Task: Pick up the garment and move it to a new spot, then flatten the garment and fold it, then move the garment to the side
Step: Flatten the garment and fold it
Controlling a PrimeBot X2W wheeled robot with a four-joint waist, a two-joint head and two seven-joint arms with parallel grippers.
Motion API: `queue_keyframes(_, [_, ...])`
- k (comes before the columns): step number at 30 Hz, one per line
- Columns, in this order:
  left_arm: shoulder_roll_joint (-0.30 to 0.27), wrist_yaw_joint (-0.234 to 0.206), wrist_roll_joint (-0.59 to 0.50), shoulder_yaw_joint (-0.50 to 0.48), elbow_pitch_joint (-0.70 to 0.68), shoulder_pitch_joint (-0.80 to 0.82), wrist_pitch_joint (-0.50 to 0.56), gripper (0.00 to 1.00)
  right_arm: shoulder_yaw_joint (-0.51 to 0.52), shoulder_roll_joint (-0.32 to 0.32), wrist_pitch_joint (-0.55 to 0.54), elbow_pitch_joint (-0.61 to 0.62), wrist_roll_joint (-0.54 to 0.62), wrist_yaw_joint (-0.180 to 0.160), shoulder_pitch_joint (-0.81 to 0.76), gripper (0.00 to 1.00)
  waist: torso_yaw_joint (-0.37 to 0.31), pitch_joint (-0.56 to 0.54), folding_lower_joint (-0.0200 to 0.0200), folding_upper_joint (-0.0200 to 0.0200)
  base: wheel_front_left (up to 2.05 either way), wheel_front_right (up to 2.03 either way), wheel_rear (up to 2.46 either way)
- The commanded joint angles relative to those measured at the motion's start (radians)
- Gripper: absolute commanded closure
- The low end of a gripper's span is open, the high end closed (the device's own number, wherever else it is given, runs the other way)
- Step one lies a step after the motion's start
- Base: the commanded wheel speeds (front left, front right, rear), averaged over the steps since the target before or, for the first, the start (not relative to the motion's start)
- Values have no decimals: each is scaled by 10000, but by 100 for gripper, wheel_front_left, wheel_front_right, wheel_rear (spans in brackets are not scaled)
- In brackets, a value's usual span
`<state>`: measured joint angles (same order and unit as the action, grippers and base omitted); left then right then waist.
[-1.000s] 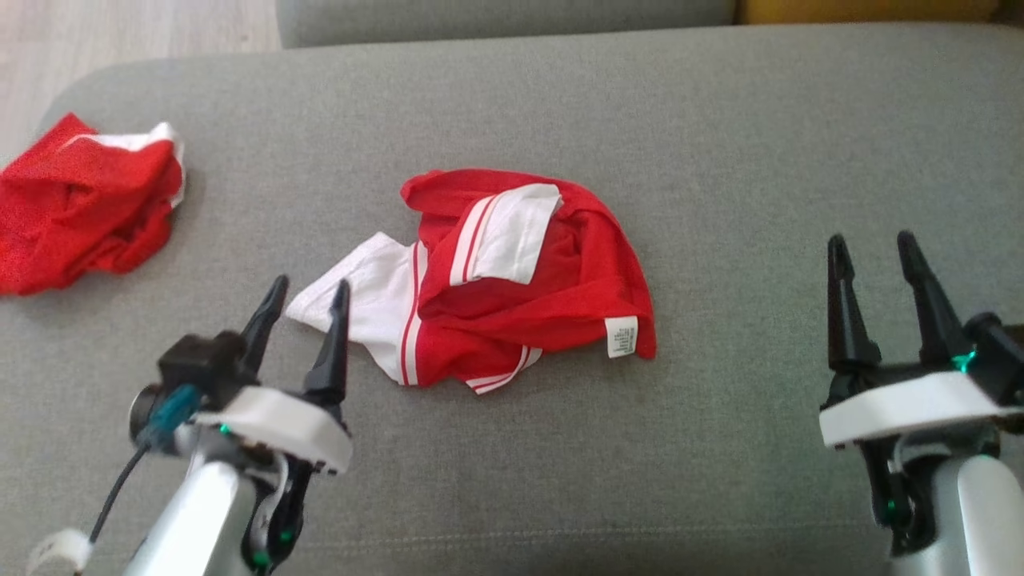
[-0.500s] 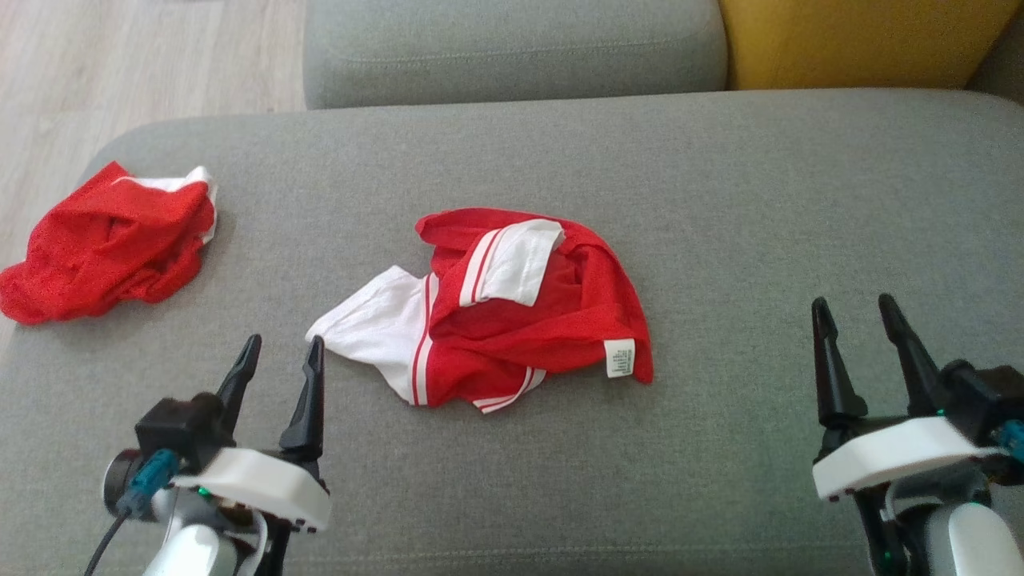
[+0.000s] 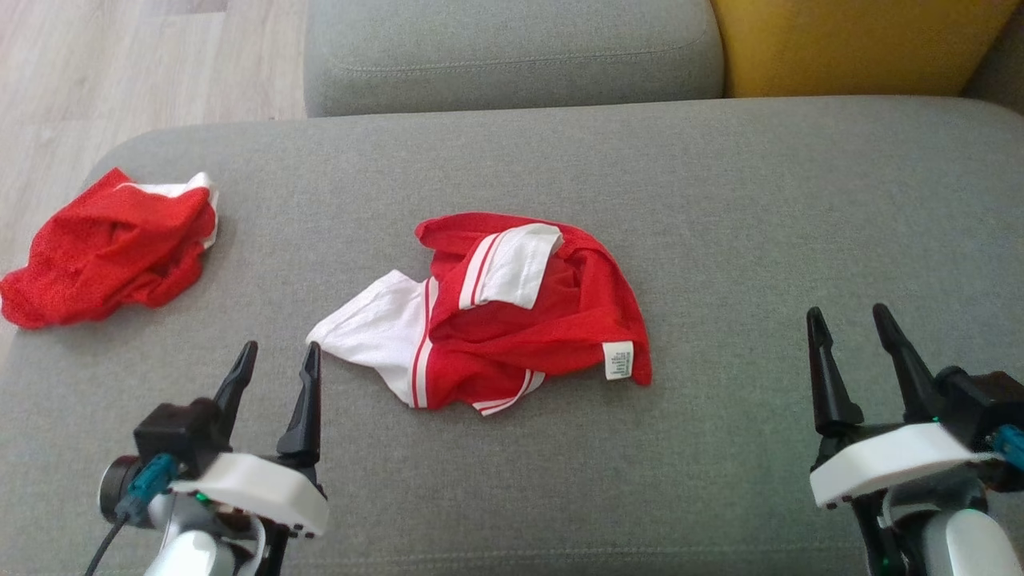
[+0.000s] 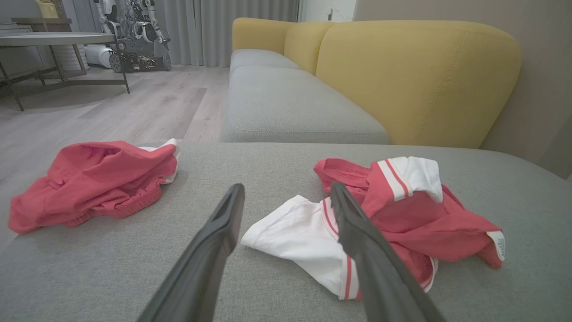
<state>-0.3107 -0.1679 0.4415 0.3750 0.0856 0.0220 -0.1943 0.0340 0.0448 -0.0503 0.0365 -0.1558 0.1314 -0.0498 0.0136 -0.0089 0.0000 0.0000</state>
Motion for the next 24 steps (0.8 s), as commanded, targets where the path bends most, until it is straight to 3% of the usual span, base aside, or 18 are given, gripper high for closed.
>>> queue_keyframes(1, [-273,-77,-1,-381,-323,403,-29,0,-257,55,-30,397,25,-7,319,0,8,3,0,0,0,0,0])
queue_keyframes(18, [-245,-131,38,-257,-302,594,-39,0,-372,54,-35,333,49,-7,491,0,90,167,0,0,0,0,0])
queue_keyframes(24, [-218,59,-117,30,-381,984,6,0,-357,54,-29,381,46,-7,601,0,131,441,0,0,0,0,0])
